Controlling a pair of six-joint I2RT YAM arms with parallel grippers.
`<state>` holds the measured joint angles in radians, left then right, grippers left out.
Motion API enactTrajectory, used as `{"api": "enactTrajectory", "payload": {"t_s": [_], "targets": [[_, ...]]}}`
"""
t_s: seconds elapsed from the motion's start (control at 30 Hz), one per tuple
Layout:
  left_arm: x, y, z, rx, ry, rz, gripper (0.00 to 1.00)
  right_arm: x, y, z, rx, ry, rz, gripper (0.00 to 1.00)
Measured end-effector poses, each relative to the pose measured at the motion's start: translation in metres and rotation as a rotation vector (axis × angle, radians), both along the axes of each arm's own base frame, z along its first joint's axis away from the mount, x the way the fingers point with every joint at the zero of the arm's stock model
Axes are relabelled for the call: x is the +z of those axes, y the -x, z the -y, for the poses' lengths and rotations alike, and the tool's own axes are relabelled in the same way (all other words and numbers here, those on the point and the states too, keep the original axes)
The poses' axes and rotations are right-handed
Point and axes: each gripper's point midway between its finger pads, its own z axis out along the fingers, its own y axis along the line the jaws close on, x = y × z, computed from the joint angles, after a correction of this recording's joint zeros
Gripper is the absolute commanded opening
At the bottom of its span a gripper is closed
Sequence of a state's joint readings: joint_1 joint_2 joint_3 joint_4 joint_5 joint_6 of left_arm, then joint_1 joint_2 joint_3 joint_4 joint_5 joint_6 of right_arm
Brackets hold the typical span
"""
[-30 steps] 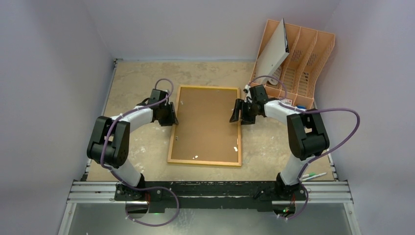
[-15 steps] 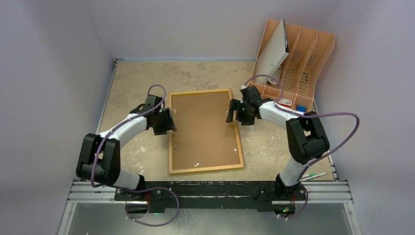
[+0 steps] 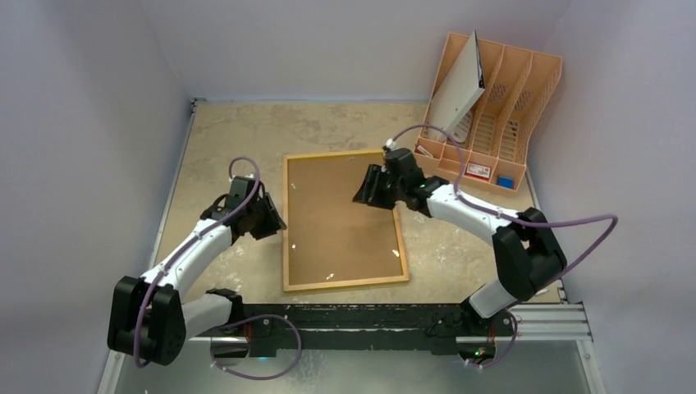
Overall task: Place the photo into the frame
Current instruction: Install the photo frame at the center of the board.
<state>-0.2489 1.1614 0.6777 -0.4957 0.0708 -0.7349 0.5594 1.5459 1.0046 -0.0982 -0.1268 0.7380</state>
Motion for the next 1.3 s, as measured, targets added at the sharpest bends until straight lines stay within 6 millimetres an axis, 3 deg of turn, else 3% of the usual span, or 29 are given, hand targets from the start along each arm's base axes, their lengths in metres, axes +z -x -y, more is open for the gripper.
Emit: {"api": "enactTrajectory", "payload": {"t_s": [0.2,0.33,0.47,0.8,1.0,1.3], "targets": [[-0.018,0.029,-0.001,0.026,0.035,-0.05,0.34,-0.016,0.056,-0.084,0.138,-0.146,-0.124,0.49],[-0.023,0.04,-0.001,0.028,0.053,-0.063,0.34,-0.039,0.089,-0.118,0.188,-0.164,-0.22,0.48],[-0.032,0.052,0.001,0.024,0.073,-0.091,0.27,-0.052,0.112,-0.146,0.21,-0.182,-0.289,0.43],[-0.035,0.056,0.004,0.032,0.105,-0.091,0.1,-0.059,0.109,-0.181,0.198,-0.217,-0.325,0.25],[-0.034,0.056,0.005,0.029,0.112,-0.086,0.08,-0.069,0.11,-0.198,0.216,-0.2,-0.339,0.23],[-0.034,0.056,0.006,0.026,0.116,-0.087,0.08,-0.075,0.118,-0.205,0.24,-0.189,-0.368,0.26]]}}
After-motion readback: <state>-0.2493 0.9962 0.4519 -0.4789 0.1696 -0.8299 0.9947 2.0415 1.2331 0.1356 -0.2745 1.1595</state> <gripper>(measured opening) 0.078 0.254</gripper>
